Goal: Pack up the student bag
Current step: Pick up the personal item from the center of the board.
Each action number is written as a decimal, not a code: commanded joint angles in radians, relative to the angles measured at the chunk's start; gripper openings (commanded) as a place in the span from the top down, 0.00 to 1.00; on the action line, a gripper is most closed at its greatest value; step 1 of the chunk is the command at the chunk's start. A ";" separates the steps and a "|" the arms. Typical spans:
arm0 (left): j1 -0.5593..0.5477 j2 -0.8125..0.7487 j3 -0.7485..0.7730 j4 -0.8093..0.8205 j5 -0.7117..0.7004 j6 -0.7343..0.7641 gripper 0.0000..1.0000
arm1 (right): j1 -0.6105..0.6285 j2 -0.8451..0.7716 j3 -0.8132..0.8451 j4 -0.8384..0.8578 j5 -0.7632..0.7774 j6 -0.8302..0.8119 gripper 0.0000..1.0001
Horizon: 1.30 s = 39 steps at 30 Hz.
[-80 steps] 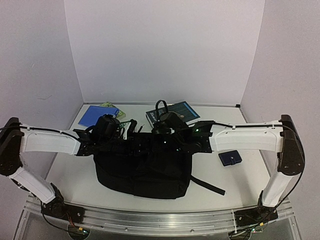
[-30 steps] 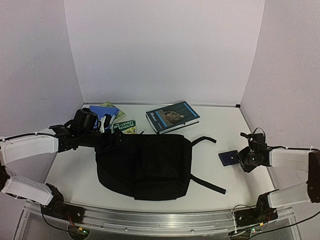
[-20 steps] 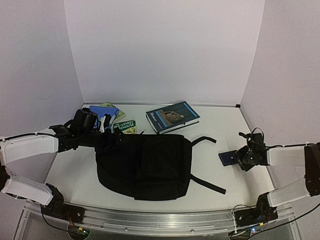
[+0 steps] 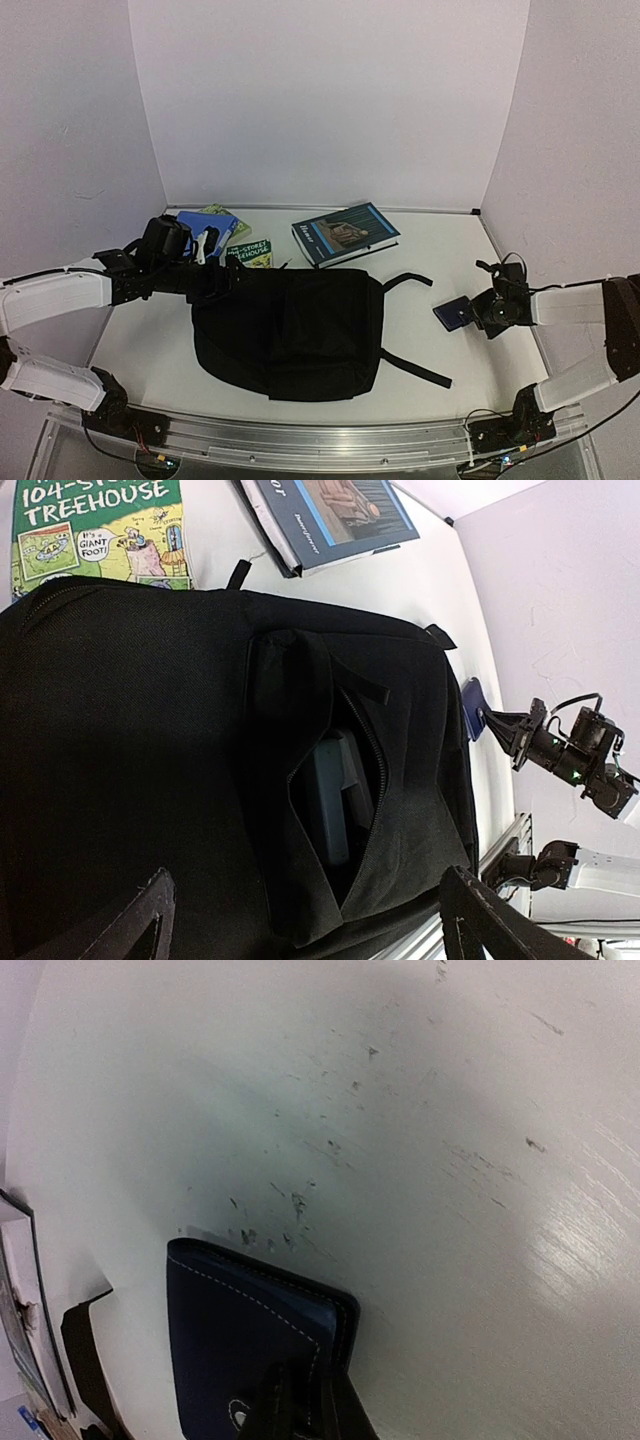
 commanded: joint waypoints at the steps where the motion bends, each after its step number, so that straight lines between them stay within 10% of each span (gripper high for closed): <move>1: 0.005 -0.045 0.003 -0.011 -0.013 -0.006 0.08 | -0.003 0.005 0.021 -0.008 0.003 -0.008 1.00; 21: -0.039 0.022 0.158 0.064 0.135 0.052 0.08 | 0.023 -0.303 0.200 -0.049 -0.402 -0.284 1.00; 39: -0.207 0.163 0.335 0.443 0.362 0.036 0.07 | 0.459 -0.215 0.555 0.238 -0.642 -0.275 1.00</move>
